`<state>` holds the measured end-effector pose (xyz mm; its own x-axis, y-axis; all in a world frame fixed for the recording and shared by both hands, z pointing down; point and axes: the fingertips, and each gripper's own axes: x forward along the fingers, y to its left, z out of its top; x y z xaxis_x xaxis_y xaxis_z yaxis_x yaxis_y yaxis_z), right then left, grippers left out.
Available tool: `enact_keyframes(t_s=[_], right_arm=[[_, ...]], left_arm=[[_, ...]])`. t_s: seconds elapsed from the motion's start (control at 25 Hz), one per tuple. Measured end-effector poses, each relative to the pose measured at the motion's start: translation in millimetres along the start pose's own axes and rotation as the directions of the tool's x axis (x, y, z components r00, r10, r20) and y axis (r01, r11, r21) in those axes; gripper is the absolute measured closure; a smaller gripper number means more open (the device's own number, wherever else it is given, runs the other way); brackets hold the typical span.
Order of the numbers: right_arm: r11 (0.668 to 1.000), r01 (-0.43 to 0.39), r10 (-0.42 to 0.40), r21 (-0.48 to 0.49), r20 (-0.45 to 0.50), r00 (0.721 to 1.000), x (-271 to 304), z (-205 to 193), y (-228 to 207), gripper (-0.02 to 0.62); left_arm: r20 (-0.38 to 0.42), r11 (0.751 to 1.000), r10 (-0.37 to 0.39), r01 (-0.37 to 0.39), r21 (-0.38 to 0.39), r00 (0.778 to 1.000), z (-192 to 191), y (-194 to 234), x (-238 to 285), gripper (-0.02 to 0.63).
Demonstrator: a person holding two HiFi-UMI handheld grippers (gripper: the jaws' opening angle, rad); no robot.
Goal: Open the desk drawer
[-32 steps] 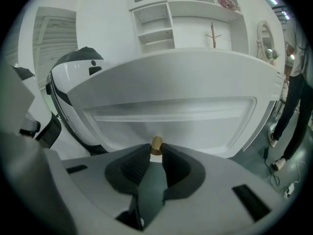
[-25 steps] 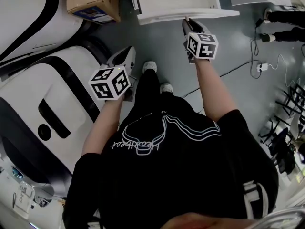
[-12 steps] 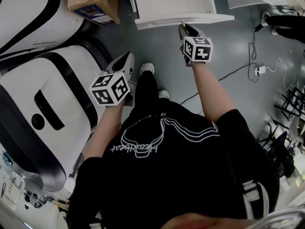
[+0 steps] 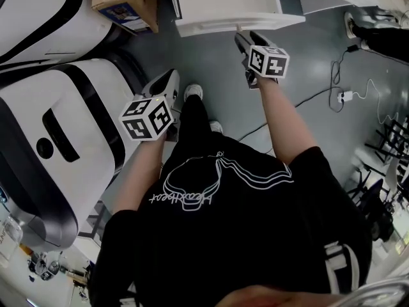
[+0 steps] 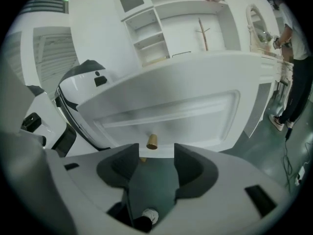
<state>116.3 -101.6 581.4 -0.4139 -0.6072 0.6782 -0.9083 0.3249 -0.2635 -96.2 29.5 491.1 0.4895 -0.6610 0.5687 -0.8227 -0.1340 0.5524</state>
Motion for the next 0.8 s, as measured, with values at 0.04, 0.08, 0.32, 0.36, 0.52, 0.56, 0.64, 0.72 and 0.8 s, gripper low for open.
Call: enact_keyframes(t_s=[0.04,0.08,0.32,0.36,0.52,0.56,0.64,0.72,0.8], right_arm=[[1.0,-0.003,0.003,0.003,0.015,1.0,-11.0,3.6,-0.5,0.364],[1.0,-0.014,0.014,-0.003,0.029,0.999,-23.1,7.5,2.6,0.364],[0.984,-0.172,0.178,-0.051,0.156,0.972,-118.3,45.2,57.5,0.405],[0.98,-0.19,0.198,-0.06,0.166,0.966,-136.6,48.0,67.8,0.439],[0.953,-0.284,0.3,-0.104,0.227,0.926,-212.7,54.2,110.2,0.557],[0.943,-0.311,0.331,-0.117,0.245,0.911,-232.2,55.5,118.9,0.572],[0.918,-0.373,0.396,-0.136,0.272,0.877,-269.2,56.8,133.4,0.589],[0.89,-0.431,0.455,-0.146,0.285,0.844,-302.3,56.2,145.7,0.589],[0.868,-0.472,0.497,-0.156,0.291,0.818,-330.6,55.7,155.9,0.589]], left_arm=[[0.004,1.0,-0.006,0.006,0.008,1.0,1.0,-5.9,-2.1,0.602],[0.01,1.0,-0.015,0.015,0.016,1.0,2.3,-12.6,-5.0,0.602],[0.073,0.99,-0.097,0.089,0.105,0.993,19.7,-72.9,-29.7,0.603],[0.085,0.987,-0.112,0.101,0.123,0.99,23.0,-84.6,-35.9,0.602],[0.12,0.973,-0.164,0.14,0.185,0.979,29.5,-131.5,-69.6,0.602],[0.123,0.967,-0.181,0.154,0.201,0.976,29.5,-144.0,-78.4,0.603],[0.128,0.954,-0.224,0.191,0.232,0.966,28.1,-168.5,-95.9,0.603],[0.138,0.941,-0.266,0.226,0.25,0.954,25.3,-189.3,-114.6,0.602],[0.153,0.93,-0.3,0.253,0.266,0.942,23.7,-207.4,-132.3,0.603]])
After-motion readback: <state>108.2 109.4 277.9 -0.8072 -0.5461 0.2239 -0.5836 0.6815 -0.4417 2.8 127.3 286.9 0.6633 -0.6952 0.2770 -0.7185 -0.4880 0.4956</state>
